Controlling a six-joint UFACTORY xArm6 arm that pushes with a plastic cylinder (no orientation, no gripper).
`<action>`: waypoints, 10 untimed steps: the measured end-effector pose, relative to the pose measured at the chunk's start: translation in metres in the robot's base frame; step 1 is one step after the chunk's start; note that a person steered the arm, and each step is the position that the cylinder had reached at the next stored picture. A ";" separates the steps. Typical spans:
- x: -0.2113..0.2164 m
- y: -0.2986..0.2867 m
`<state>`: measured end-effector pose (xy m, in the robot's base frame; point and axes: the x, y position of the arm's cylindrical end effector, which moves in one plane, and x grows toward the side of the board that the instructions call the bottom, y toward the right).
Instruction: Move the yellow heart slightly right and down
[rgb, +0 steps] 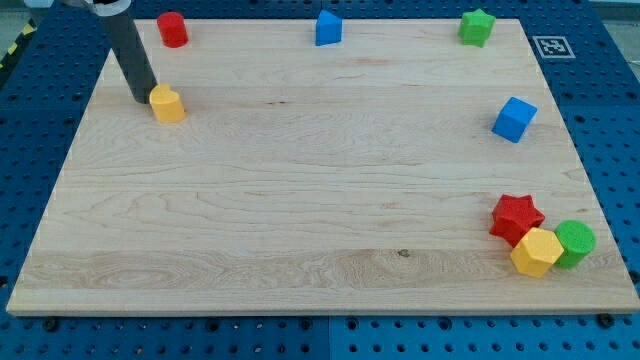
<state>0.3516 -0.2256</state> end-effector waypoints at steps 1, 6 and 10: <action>0.001 0.000; 0.031 0.051; 0.082 0.097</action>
